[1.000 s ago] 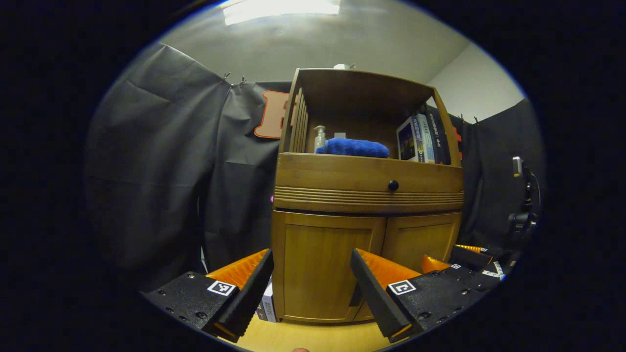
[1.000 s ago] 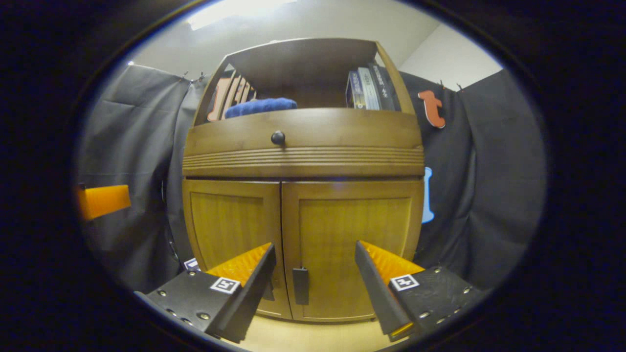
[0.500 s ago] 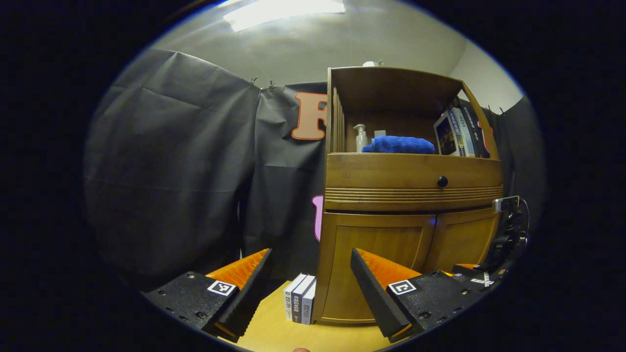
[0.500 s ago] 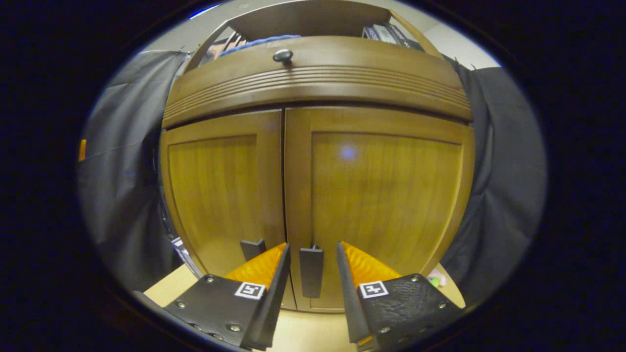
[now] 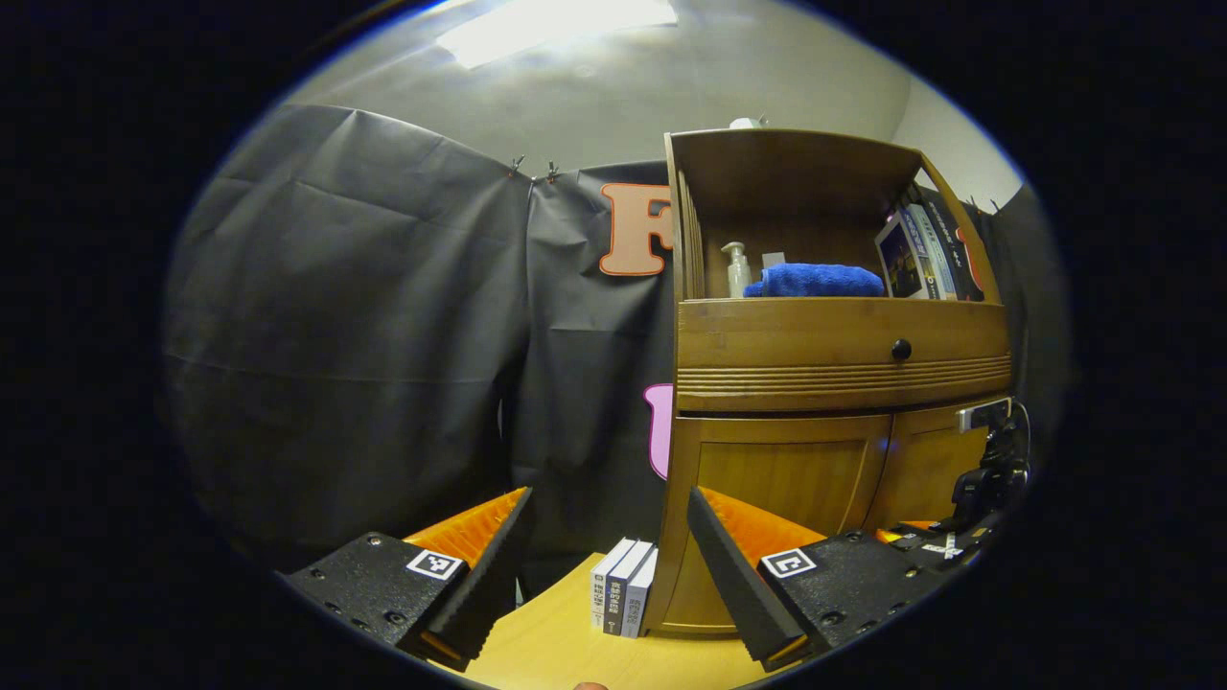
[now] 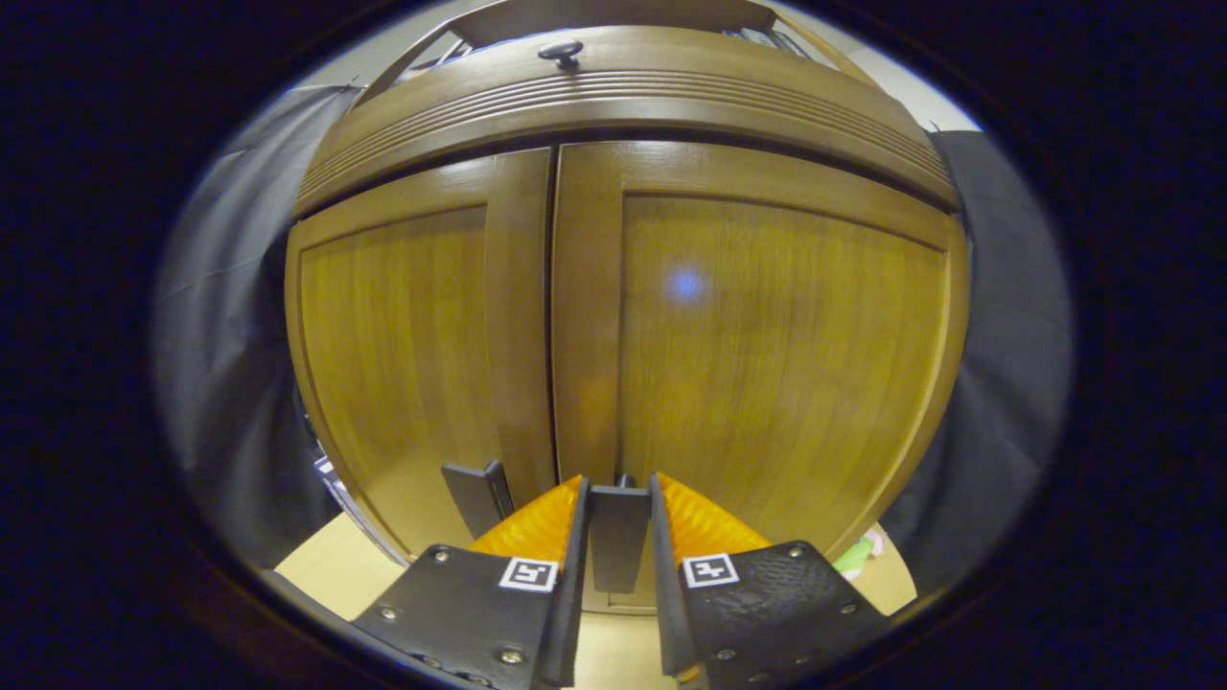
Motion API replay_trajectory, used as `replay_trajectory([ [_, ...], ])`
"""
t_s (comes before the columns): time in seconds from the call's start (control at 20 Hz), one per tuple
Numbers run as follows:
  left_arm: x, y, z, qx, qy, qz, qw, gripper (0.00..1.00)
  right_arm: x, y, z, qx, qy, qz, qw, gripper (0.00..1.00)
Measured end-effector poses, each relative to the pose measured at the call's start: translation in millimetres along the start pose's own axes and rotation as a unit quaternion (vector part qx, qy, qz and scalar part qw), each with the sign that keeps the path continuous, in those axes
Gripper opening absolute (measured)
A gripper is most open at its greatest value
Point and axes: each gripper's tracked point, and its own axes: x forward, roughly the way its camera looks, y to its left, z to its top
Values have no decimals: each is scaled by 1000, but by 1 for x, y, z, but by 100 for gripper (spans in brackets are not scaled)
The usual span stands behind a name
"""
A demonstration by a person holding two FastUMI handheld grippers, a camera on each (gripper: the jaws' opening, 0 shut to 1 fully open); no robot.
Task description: Open the right door of the double-door shoe cabinet with the right hand, and open the left door with the left hand.
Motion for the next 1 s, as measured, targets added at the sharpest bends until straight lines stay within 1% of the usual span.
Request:
replay_trajectory([
  [0.05,-1,2,1,-1,-1,2,1000,95,2,1,-1,-6,-1,-1,1000,33],
  [0.1,-1,3,1,-3,0,2,1000,95,2,0,-4,-13,2,-2,1000,33],
  [0.15,-2,3,0,-7,1,1,1000,95,1,0,0,-11,-6,-3,1000,33],
  [0.2,-3,2,0,-10,4,-2,1000,97,1,-1,-2,-7,-3,-3,1000,29],
  [0.25,-4,-1,-2,-14,6,-5,1000,97,1,-2,0,7,-6,-3,1000,29],
  [0.3,-6,-3,-2,-17,9,-9,1000,97,-3,0,-2,12,-2,-1,1000,24],
  [0.45,-12,-7,-3,-21,11,-17,1000,95,-14,-3,0,6,-1,4,1000,24],
  [0.6,-19,-14,-3,-25,9,-27,999,97,-30,-5,-4,10,0,9,1000,24],
  [0.7,-20,-22,-2,-29,10,-38,999,97,-43,-8,-6,8,-1,7,1000,24],
  [0.75,-21,-29,-4,-32,12,-46,998,96,-49,-10,-7,8,-1,5,1000,24],
  [1.0,-29,-58,-7,-43,21,-92,995,97,-73,-20,-11,11,-3,-7,1000,24],
])
